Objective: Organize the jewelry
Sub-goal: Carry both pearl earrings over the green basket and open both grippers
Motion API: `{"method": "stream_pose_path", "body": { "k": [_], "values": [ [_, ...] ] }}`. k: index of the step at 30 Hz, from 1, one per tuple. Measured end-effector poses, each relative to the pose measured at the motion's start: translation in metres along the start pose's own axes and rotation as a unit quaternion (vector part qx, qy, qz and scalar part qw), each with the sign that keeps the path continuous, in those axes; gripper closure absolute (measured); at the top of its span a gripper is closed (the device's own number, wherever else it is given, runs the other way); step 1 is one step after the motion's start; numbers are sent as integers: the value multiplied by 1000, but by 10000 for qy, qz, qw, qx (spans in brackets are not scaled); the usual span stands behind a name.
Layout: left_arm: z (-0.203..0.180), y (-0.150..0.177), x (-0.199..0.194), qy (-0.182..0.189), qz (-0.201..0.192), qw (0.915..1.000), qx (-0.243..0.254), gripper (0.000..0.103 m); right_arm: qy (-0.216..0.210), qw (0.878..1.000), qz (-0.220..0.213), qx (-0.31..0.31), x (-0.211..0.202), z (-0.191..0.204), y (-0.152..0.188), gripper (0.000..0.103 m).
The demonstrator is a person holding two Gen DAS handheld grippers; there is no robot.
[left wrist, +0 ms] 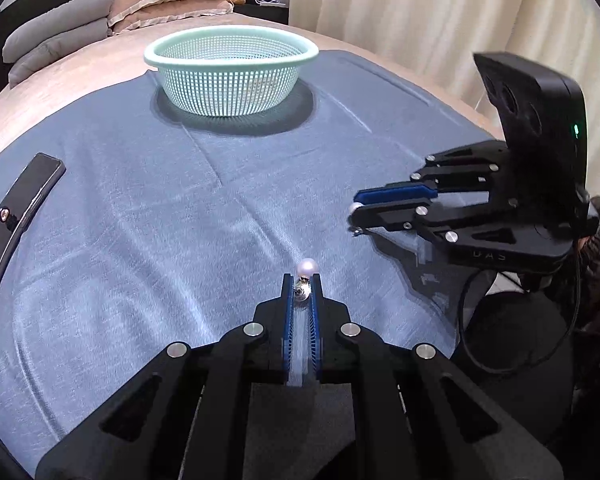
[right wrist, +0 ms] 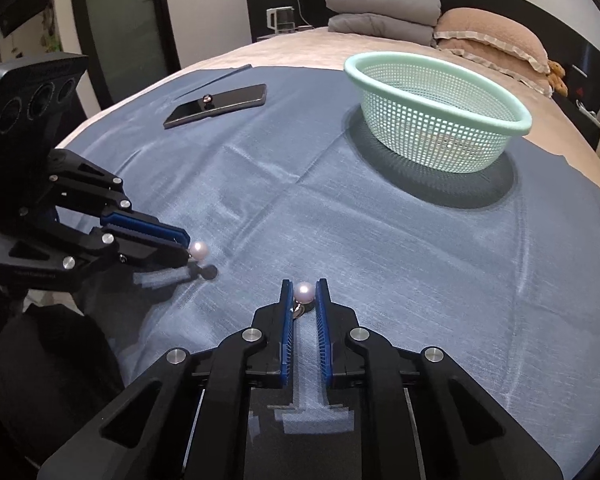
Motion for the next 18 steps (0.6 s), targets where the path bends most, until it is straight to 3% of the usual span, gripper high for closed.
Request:
{"method": "stream_pose_path", "body": {
  "k": [8,12,18],
  "values": [
    [13,-47,-14,-98,-228,9996,111,95,375,9985,-393,49,-39,-26,-12,92],
    [20,-79,-31,-249,-414,9985,238,95,773,9928,-893,176,-67,-50,-40,92],
    [28,-134,-57,-595,-679,9949,445,95,950,9859,-1335,352,-101,-87,-90,92]
  ]
}}
Point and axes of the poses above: each gripper's, at about its wrist camera, not at the fingertips, and x roughly the way its jaws point, z to its left, y to its underside, the point moved 3 cm from there along x, roughly the way its jaws point, and after that the axes turned 12 degrees about z, right-handed, at the moved point
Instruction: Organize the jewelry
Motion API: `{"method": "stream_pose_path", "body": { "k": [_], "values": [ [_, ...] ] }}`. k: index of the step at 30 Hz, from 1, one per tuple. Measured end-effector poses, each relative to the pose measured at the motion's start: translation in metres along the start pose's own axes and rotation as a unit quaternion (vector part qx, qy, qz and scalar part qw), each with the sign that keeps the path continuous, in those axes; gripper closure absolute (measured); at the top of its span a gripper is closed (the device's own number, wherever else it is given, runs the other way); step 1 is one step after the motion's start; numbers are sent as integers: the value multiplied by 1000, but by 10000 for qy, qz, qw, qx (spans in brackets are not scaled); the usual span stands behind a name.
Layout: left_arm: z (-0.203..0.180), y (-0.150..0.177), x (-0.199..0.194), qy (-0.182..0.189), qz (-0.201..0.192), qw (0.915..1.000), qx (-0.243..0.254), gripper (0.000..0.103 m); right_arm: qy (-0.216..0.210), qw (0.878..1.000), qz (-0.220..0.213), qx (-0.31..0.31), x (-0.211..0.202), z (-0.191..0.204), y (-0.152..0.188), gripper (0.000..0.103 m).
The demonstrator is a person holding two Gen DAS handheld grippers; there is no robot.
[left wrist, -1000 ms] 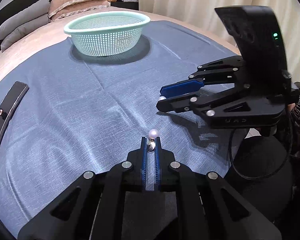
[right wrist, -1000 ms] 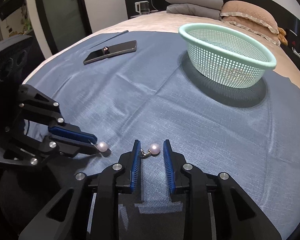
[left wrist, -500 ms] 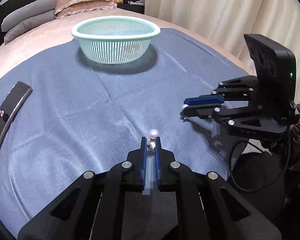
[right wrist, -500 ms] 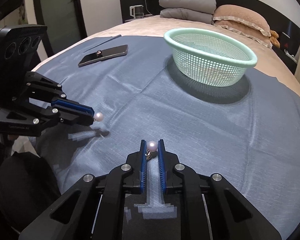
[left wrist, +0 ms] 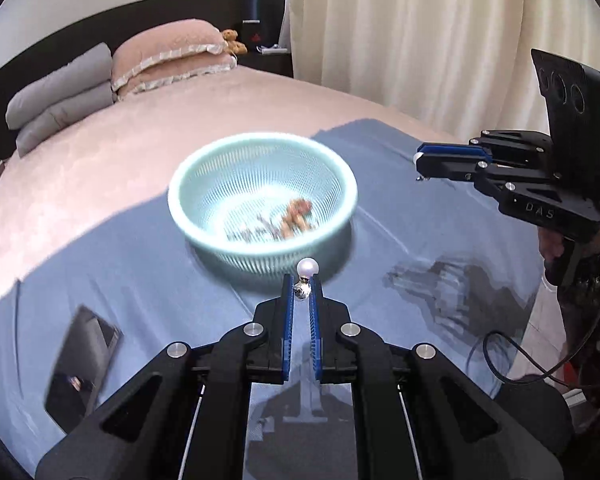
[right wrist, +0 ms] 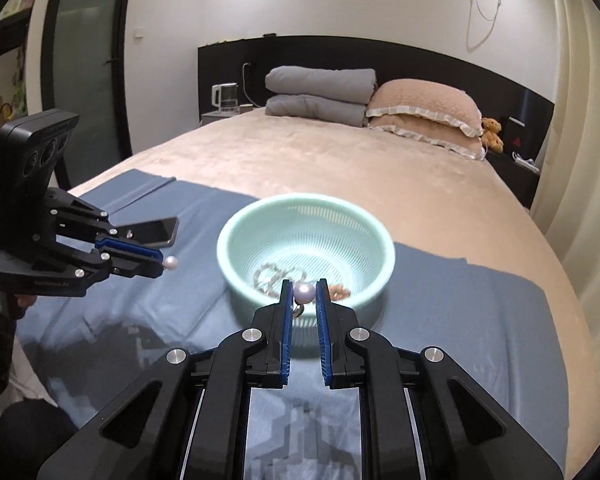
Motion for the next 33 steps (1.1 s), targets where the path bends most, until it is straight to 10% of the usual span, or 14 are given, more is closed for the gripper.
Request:
{"method": "stream_pose_path", "body": {
  "k": [22,24,27,29,33],
  "values": [
    [27,-46,71,25,431,9989,-206,95,-216,9968,653,413,103,-18,-17,91],
    [32,-47,72,-31,400,9987,-300,88,-268,9960,653,556,103,-21,-16,91],
    [40,-48,70,47,283,9984,-497,52,-163,9952,668,703,102,-27,-14,85],
    [43,-48,67,2,218,9982,-551,44,-112,9949,601,808,98,-31,-14,59],
    [57,-48,56,-212,84,9966,-787,31,-69,9922,314,1206,84,-46,-15,42]
  ]
}}
Point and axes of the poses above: each gripper's, at about its wrist camera, not at the fingertips, and x roughly the way its jaws point, z to its left, y to its underside, the point moved 3 cm from there along x, roughly the way its jaws point, and after that the axes turned 12 degrees about z, right-handed, at the moved point
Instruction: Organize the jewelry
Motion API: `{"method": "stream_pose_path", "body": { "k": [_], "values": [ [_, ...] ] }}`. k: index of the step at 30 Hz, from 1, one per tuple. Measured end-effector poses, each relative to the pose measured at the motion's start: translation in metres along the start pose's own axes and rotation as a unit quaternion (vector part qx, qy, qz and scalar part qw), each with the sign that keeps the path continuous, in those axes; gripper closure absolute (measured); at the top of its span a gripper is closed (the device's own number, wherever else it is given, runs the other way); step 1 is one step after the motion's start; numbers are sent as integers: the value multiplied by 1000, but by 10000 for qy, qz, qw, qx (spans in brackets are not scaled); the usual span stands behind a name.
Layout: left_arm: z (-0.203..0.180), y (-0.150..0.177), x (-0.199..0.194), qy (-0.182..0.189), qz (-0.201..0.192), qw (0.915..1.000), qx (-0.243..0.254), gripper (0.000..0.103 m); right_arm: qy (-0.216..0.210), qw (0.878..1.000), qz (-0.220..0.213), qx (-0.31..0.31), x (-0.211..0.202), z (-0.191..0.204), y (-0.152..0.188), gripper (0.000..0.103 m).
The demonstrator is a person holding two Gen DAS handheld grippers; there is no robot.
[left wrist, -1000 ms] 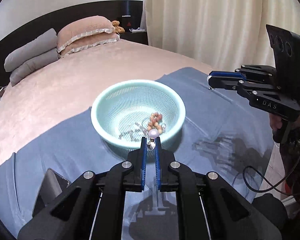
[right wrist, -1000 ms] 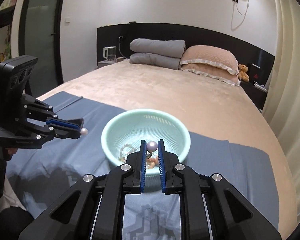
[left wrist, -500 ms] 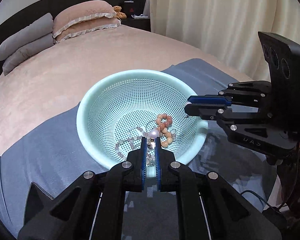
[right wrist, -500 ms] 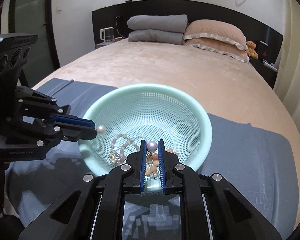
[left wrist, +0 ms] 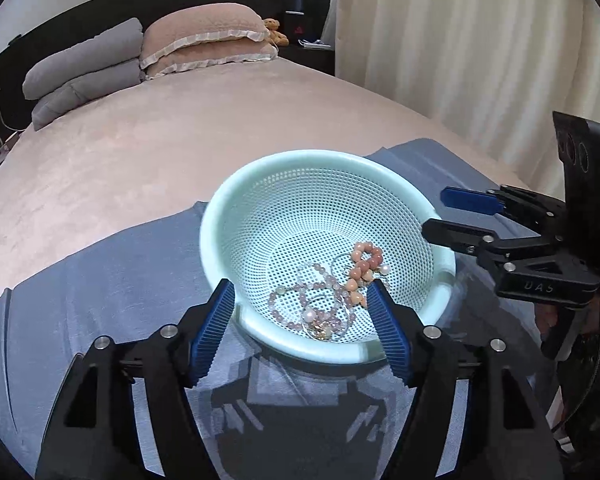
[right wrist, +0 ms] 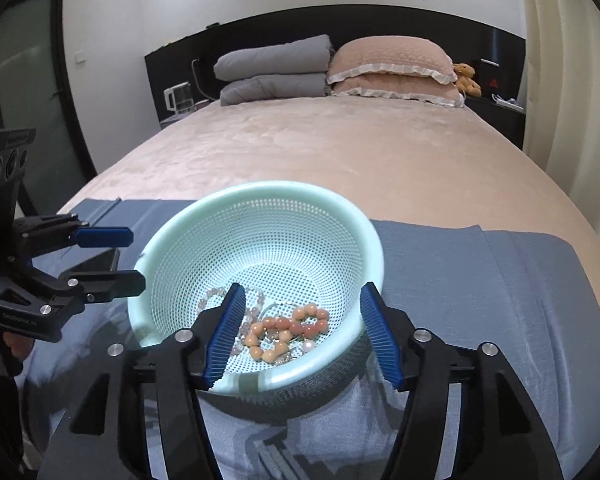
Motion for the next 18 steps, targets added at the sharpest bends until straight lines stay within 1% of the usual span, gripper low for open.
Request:
{"method": "stream_pose_path", "body": {
  "k": [1,2,4,7,10,13,16,18],
  "values": [
    [5,0,-2,-24,-26,9999,-115,25,-6,9998,-56,169,-3,-5,-1,34],
    [10,0,-3,-59,-44,9997,-244,16,-23,9994,-85,340,-4,-12,-2,29],
    [21,3,-1,-180,-62,9984,-529,6,-94,9976,-54,687,-3,-23,-2,26],
    [33,7,10,-140,61,9959,-895,6,-99,9948,109,1006,7,-34,3,26],
    [39,13,20,-111,147,9934,-1135,6,-156,9928,313,1148,20,-38,11,26],
    [38,17,27,-185,236,9933,-1112,6,-260,9913,475,1198,31,-37,17,26],
    [34,19,38,-157,482,9928,-1081,6,-331,9904,494,1251,37,-36,21,28],
    [31,22,40,-136,478,9930,-1072,6,-429,9895,521,1280,38,-34,21,35]
  ]
}}
Point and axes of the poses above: each gripper's, at about its wrist camera, not at the fingertips, and x roughly the way its jaws point, z to its left, y to its underside, the point moved 3 cm from there along x, roughly the way its jaws point, and after that the axes turned 12 degrees about z, right-handed, at the moved point
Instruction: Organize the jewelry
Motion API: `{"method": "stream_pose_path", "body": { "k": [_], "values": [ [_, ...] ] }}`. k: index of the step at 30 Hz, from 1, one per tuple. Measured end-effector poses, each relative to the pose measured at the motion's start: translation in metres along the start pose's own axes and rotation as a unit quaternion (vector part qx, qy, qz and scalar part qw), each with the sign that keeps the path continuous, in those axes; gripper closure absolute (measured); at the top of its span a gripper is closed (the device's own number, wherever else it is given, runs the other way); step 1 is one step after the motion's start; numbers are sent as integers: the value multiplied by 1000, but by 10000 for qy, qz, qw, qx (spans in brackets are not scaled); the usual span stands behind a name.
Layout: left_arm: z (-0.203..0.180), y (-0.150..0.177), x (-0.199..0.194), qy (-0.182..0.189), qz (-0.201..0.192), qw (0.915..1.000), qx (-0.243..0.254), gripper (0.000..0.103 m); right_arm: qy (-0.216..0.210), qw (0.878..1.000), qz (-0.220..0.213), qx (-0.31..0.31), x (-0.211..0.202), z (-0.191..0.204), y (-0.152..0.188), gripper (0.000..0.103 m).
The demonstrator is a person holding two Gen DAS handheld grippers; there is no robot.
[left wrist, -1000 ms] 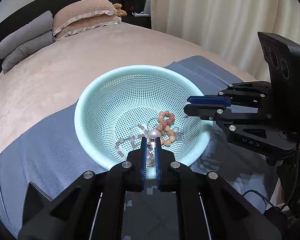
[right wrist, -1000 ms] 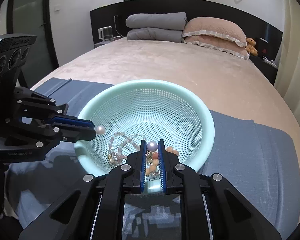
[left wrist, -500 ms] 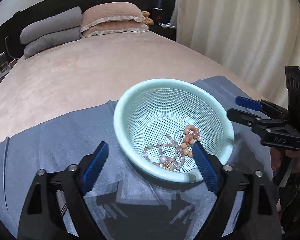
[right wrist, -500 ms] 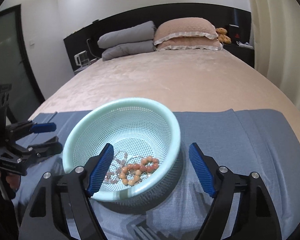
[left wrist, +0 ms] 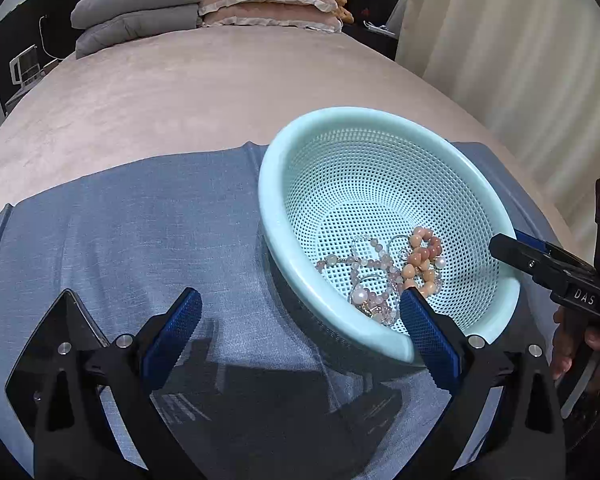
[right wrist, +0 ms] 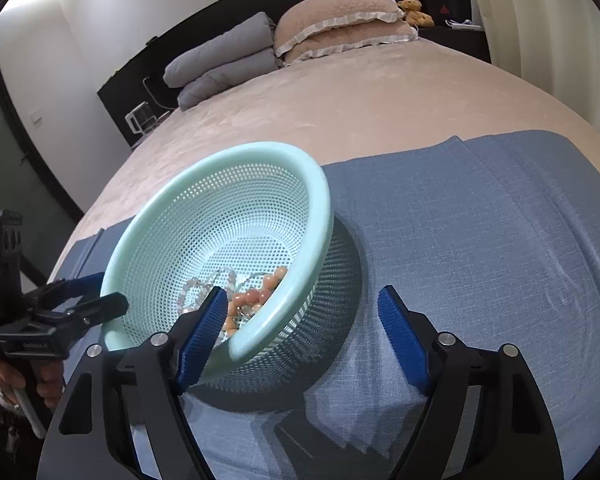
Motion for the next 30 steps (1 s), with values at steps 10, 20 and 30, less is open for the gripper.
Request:
{"method": "stream_pose_path", "body": {
  "k": [10,20,30],
  "values": [
    [-34,5,-3,-75,216,9982,547,34,177,9992,134,-339,-5,22,0,69],
    [-46,30,-41,-133,188,9979,608,34,235,9976,101,-640,-49,47,22,70],
    [-58,85,-92,-234,128,9980,567,34,167,9970,236,-715,-91,76,77,70]
  ]
}}
Point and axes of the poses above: each gripper's, at about its wrist camera, not at the fingertips, and x roughly the way its jaws point, z to its left, y to its underside, the point moved 3 cm from there along x, roughly the way its jaws point, and after that the axes turned 12 degrees about z, right-handed, at the moved point
